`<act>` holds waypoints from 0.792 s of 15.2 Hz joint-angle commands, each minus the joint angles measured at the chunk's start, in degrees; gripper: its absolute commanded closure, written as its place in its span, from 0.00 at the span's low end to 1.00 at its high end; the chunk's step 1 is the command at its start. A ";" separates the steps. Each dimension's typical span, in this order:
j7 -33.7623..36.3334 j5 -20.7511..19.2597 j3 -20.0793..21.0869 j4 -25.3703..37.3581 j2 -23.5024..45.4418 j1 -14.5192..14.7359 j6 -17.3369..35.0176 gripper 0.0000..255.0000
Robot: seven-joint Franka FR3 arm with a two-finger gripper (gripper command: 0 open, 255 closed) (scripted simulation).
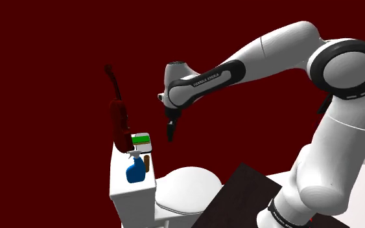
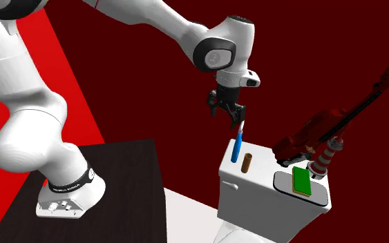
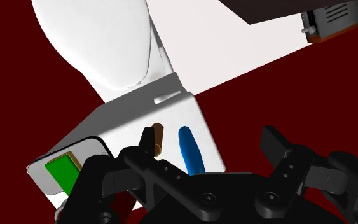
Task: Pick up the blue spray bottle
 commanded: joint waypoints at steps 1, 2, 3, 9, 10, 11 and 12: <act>-1.04 -0.32 0.44 2.35 4.20 0.42 2.18 0.00; -1.49 -0.53 0.66 3.95 6.29 0.64 2.79 0.00; -1.92 -0.75 0.88 5.61 8.37 0.88 3.34 0.00; -4.34 -2.46 2.11 16.90 20.88 2.51 5.31 0.00; -4.72 -2.78 2.29 19.02 22.99 2.83 5.41 0.00; -5.11 -3.11 2.46 21.22 25.11 3.17 5.44 0.00; -5.51 -3.44 2.63 23.50 27.24 3.52 5.41 0.00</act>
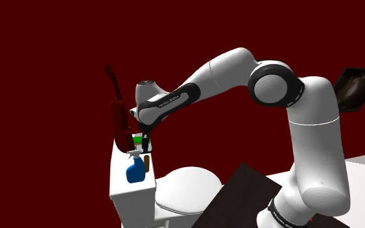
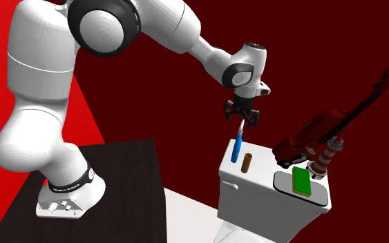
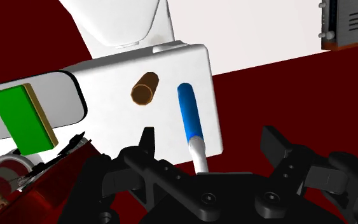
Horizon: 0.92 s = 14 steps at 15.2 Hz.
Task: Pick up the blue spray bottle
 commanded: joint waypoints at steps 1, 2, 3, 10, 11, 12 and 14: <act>-0.55 -0.73 0.37 5.25 4.82 0.94 -0.17 0.00; -0.96 -1.05 0.52 7.71 6.99 1.33 -0.34 0.00; -1.27 -1.28 0.62 9.54 8.57 1.63 -0.51 0.00; -1.06 -1.62 0.34 9.58 12.08 1.82 2.96 0.00; -1.05 -1.65 0.31 9.59 12.38 1.84 3.23 0.00; -1.05 -1.65 0.31 9.61 12.38 1.84 3.23 0.00; -1.05 -1.65 0.31 9.59 12.39 1.83 3.26 1.00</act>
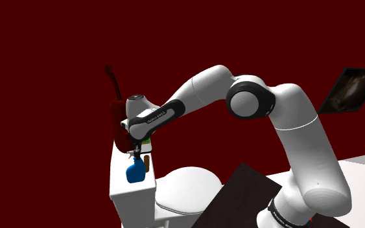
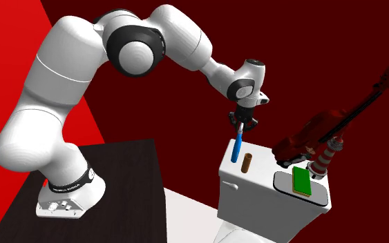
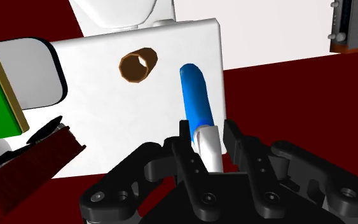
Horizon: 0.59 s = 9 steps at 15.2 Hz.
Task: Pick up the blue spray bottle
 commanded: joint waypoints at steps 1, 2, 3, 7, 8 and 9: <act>0.00 0.00 0.00 0.00 0.04 0.00 0.06 1.00; 0.00 0.00 0.00 0.00 0.04 0.00 0.06 1.00; 0.00 0.00 0.00 0.00 0.03 0.00 0.06 1.00; -0.02 0.00 0.00 -0.06 0.00 -0.02 0.08 1.00; 0.01 -0.01 0.00 0.04 0.05 0.01 0.02 1.00; -0.02 0.04 0.04 -0.02 -0.48 -0.02 -0.45 1.00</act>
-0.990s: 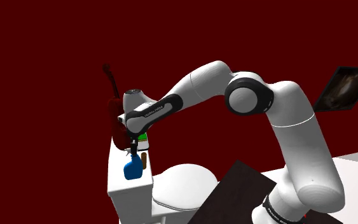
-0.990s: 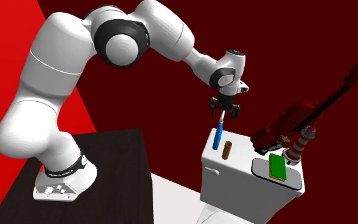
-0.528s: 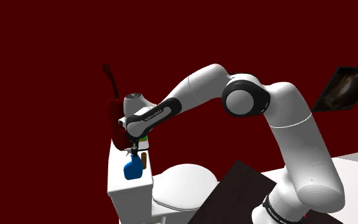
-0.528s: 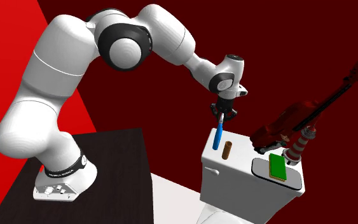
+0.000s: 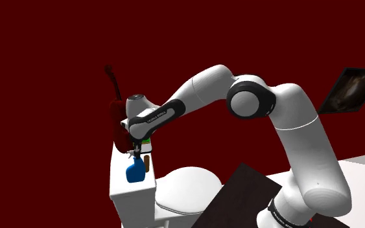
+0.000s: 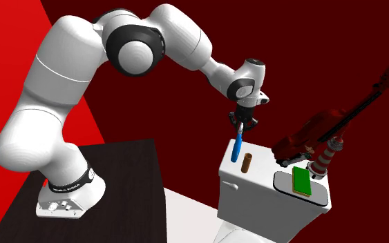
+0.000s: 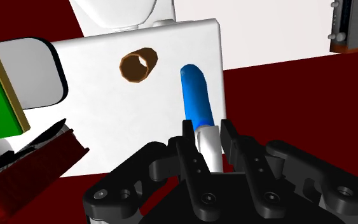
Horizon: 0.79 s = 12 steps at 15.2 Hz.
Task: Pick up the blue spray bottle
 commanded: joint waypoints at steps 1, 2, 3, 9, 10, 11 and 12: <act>-0.03 0.08 0.07 0.01 -0.80 -0.02 -0.82 1.00; -0.06 0.13 0.11 -0.02 -1.32 -0.05 -1.30 1.00; -0.09 0.17 0.15 -0.01 -1.81 -0.08 -1.80 1.00; -0.27 0.47 0.38 0.20 -4.68 -0.23 -4.88 1.00; -0.30 0.52 0.41 0.28 -5.13 -0.25 -5.41 1.00; -0.33 0.57 0.45 0.35 -5.59 -0.27 -5.94 1.00; -0.36 0.61 0.48 0.49 -6.01 -0.29 -6.49 1.00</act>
